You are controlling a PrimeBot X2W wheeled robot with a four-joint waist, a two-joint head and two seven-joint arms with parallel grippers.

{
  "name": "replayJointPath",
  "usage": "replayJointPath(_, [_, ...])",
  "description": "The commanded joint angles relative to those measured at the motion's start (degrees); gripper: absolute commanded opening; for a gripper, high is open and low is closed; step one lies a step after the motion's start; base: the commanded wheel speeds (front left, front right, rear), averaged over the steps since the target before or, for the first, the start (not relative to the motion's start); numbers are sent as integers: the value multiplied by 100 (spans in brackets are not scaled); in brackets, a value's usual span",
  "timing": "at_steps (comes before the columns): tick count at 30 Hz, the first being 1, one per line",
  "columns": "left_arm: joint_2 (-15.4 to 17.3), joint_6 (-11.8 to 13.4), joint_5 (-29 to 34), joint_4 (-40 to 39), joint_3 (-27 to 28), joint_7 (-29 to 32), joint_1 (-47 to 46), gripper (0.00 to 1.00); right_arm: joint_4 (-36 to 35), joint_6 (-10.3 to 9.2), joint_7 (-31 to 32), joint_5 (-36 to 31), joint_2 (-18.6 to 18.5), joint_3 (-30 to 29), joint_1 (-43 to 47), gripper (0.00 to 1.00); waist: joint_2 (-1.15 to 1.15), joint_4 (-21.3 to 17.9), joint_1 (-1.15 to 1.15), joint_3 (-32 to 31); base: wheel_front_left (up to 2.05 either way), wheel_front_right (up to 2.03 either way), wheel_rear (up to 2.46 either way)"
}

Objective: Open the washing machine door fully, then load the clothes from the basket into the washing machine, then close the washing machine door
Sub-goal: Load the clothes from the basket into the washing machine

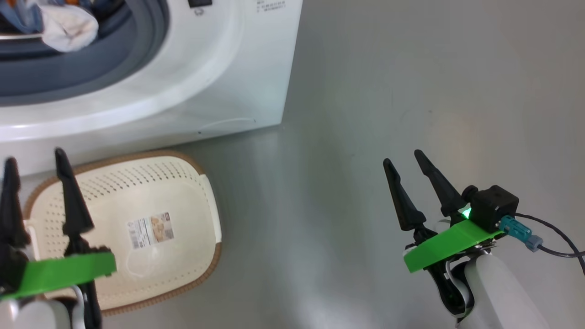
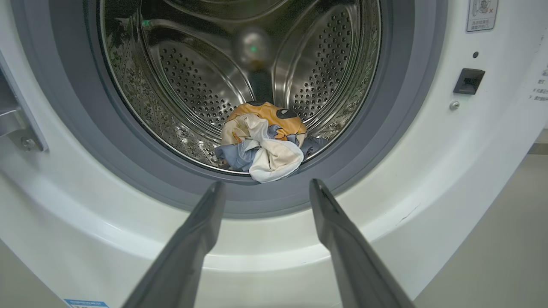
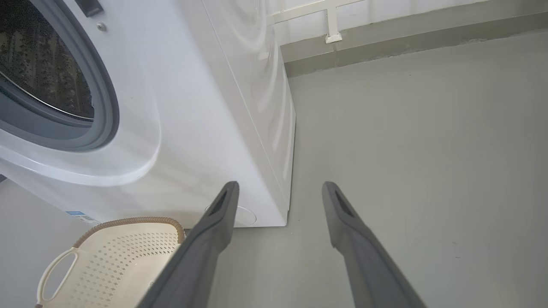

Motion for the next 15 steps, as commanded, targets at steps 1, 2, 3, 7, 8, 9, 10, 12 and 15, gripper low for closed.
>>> replayJointPath(1, [106,83,-51,-199,96,-28,232,100,-126,36,-27,-76,-4,94,194,100,0,41,0,-246,0,0,0])
replayJointPath(2, [105,114,-70,-220,65,-28,308,100,-135,36,-27,-95,-11,87,215,100,0,48,0,-301,0,0,0])
replayJointPath(3, [105,145,-87,-243,29,-28,395,100,-145,36,-27,-116,-20,85,237,100,0,51,0,-357,0,0,0])
replayJointPath(7, [105,264,-182,-266,-139,-28,736,100,-176,36,-27,-179,-36,47,347,100,0,83,0,-597,0,0,0])
replayJointPath(8, [105,289,-206,-263,-176,-28,807,100,-176,36,-27,-193,-37,37,378,100,0,96,0,-658,0,0,0])
replayJointPath(9, [105,309,-224,-261,-212,-28,872,100,-180,36,-27,-206,-39,26,408,100,0,107,0,-717,0,0,0])
replayJointPath(10, [105,309,-224,-261,-212,-28,872,100,-180,36,-27,-206,-39,26,408,100,0,107,0,-717,0,0,0])
replayJointPath(12, [104,357,-272,-247,-285,-28,1042,100,-191,36,-27,-246,-46,-6,500,100,0,134,0,-897,0,0,0])
replayJointPath(15, [104,407,-304,-255,-305,-28,1213,100,-200,36,-27,-282,-53,-28,593,100,0,148,0,-1074,0,0,0])
